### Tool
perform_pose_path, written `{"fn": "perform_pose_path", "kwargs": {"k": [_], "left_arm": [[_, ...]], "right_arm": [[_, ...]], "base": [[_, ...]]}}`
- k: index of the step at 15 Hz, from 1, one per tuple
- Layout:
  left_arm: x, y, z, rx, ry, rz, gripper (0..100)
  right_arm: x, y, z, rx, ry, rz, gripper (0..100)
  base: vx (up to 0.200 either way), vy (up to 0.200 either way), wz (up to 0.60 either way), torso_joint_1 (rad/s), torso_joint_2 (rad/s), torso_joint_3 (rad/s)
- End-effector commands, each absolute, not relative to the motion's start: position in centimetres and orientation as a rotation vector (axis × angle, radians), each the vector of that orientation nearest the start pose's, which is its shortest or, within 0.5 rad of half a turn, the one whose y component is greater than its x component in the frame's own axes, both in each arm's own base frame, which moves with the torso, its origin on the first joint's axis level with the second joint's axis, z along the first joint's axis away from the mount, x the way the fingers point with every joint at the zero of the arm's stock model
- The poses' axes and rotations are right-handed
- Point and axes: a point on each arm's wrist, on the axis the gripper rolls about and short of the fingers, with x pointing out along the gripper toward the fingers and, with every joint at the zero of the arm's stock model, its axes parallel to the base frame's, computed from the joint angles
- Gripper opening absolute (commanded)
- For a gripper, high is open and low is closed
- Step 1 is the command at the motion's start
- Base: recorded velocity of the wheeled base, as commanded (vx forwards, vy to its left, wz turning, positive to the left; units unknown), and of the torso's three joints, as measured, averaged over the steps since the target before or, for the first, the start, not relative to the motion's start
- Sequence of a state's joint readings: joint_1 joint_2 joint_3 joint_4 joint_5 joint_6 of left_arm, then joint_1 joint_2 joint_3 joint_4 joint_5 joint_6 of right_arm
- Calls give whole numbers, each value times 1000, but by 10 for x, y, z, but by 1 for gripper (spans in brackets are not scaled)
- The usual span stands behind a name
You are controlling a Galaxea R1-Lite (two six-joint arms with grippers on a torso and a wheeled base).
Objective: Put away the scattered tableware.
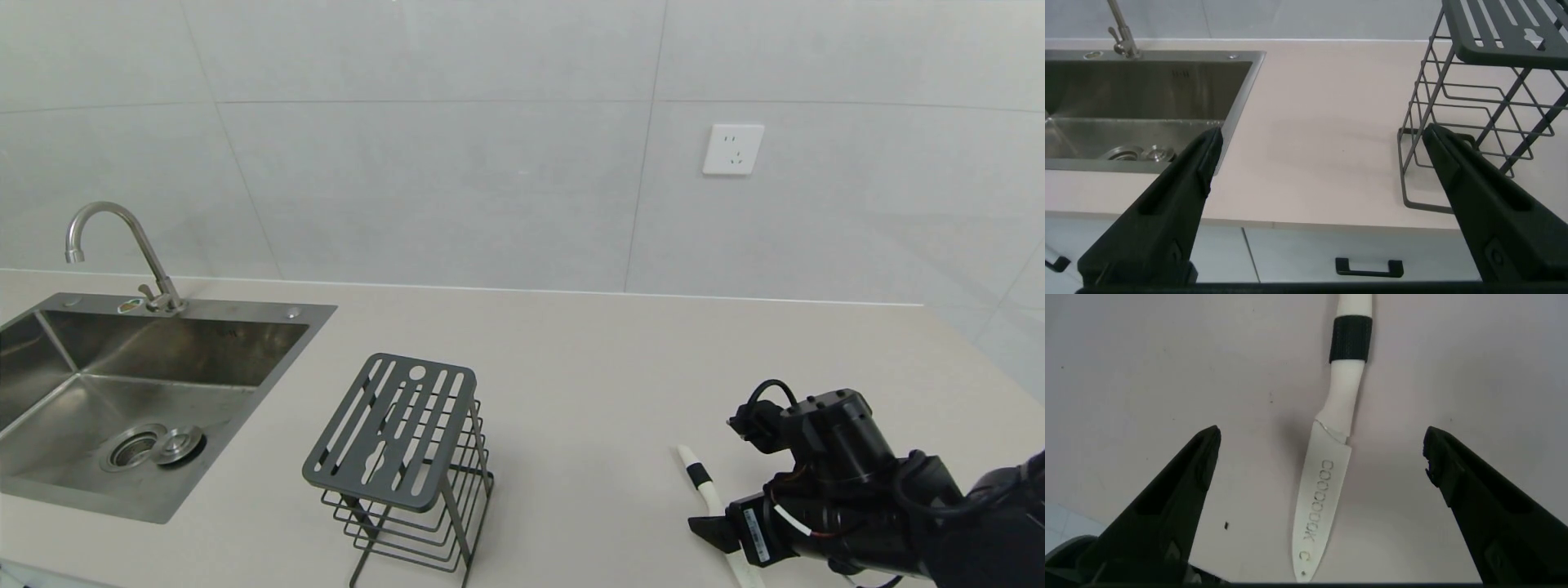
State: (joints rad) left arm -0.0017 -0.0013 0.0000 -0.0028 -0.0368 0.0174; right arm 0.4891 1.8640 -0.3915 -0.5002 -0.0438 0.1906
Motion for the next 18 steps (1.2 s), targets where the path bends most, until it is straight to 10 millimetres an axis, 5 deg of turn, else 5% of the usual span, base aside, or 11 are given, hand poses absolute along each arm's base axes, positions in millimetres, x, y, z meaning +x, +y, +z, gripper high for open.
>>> {"fn": "perform_pose_path", "kwargs": {"k": [1, 18], "left_arm": [[-23, -1, 76, 18, -3, -38, 100], [-23, -1, 76, 17, -3, -40, 100]], "right_arm": [[206, 110, 27, -106, 1013, 303, 100], [215, 122, 8, -178, 990, 246, 100]], "base": [[0, 0, 0, 0, 0, 0], [0, 0, 0, 0, 0, 0]]}}
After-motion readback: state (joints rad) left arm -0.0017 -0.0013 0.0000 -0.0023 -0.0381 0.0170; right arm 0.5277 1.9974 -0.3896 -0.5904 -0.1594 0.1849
